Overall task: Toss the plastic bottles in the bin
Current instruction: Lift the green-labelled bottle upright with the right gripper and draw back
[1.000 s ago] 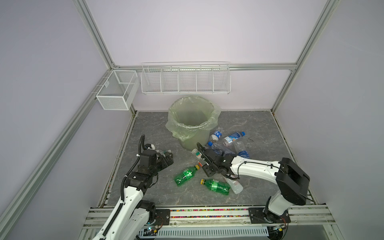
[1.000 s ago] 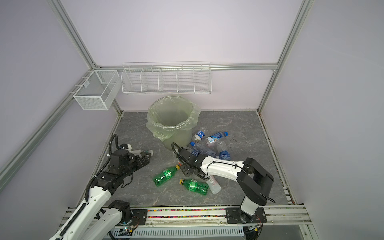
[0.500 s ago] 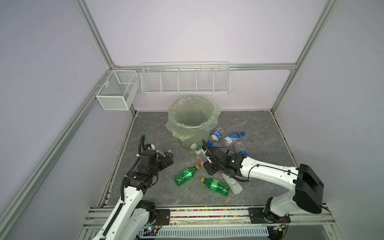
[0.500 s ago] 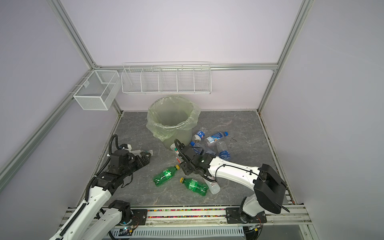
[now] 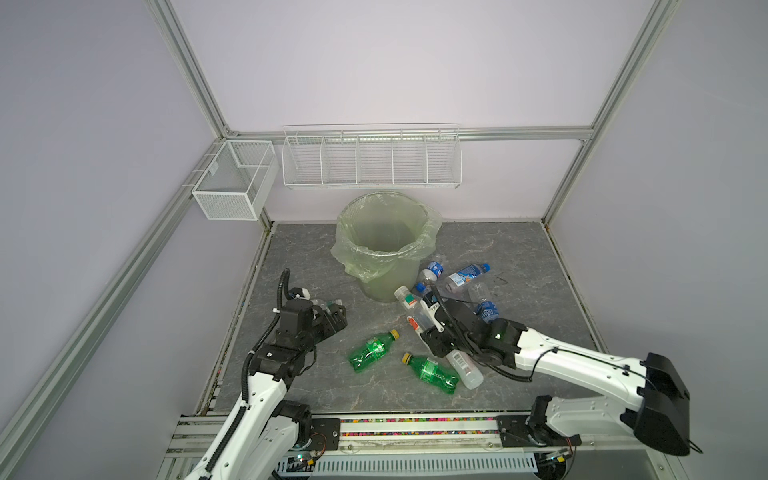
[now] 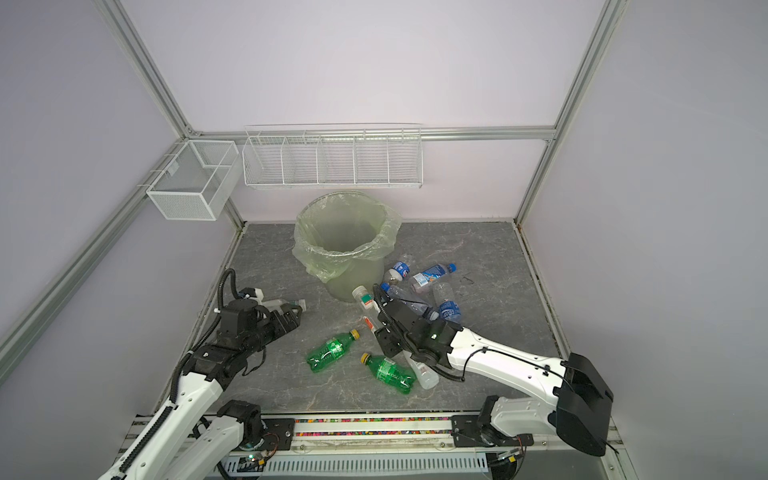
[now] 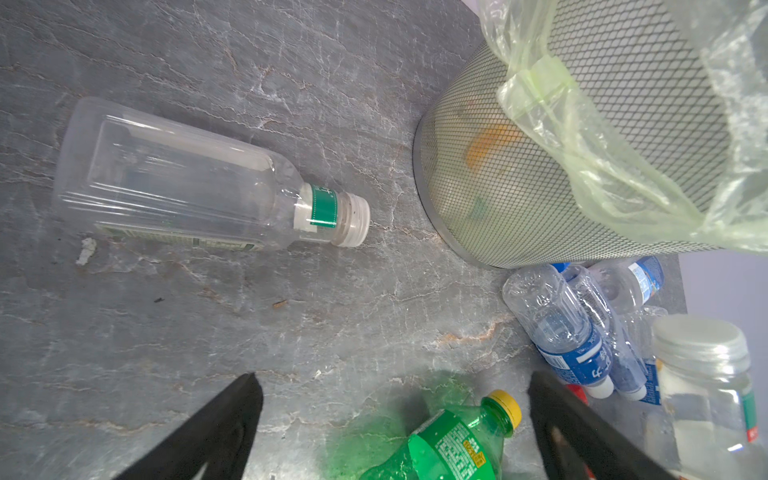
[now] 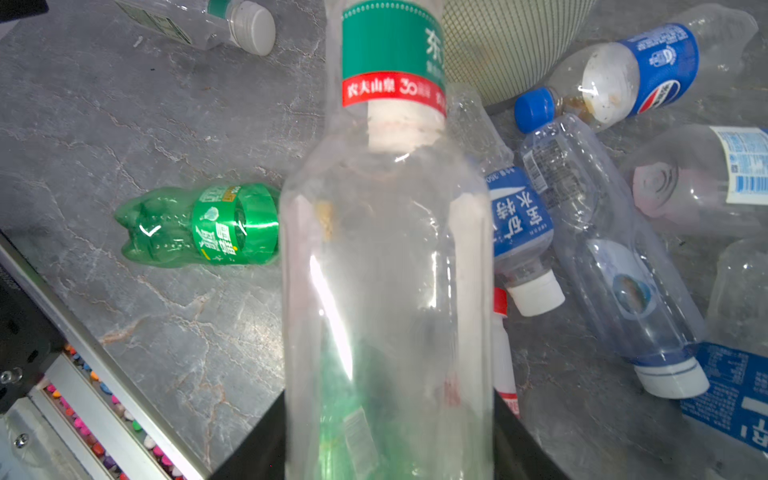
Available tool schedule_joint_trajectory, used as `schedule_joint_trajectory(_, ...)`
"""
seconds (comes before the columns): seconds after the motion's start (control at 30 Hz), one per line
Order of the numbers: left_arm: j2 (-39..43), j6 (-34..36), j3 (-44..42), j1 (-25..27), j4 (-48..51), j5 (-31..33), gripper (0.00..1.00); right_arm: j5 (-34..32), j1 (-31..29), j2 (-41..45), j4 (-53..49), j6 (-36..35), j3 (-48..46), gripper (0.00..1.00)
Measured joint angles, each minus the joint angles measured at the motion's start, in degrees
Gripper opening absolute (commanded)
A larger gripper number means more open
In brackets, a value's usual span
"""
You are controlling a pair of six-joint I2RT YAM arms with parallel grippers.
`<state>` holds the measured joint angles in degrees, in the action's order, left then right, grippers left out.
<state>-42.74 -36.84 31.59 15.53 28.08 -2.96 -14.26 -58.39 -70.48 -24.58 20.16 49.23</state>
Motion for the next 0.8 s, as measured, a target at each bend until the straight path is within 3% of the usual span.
schedule_joint_trajectory(0.2, -1.5, -0.1, 0.1, 0.0, -1.2, -0.8, 1.00, -2.1, 0.0, 8.9, -1.5, 2.4, -5.0, 0.56)
schedule_joint_trajectory(0.53, -4.5, -1.5, 0.1, 0.0, -4.1, -2.3, 1.00, -6.8, 0.0, 24.2, -6.9, 4.9, -5.9, 0.56)
schedule_joint_trajectory(0.8, -5.5, -1.8, 0.1, 0.0, -5.1, -3.1, 1.00, -9.1, 0.0, 28.5, -10.9, 5.1, -3.5, 0.55)
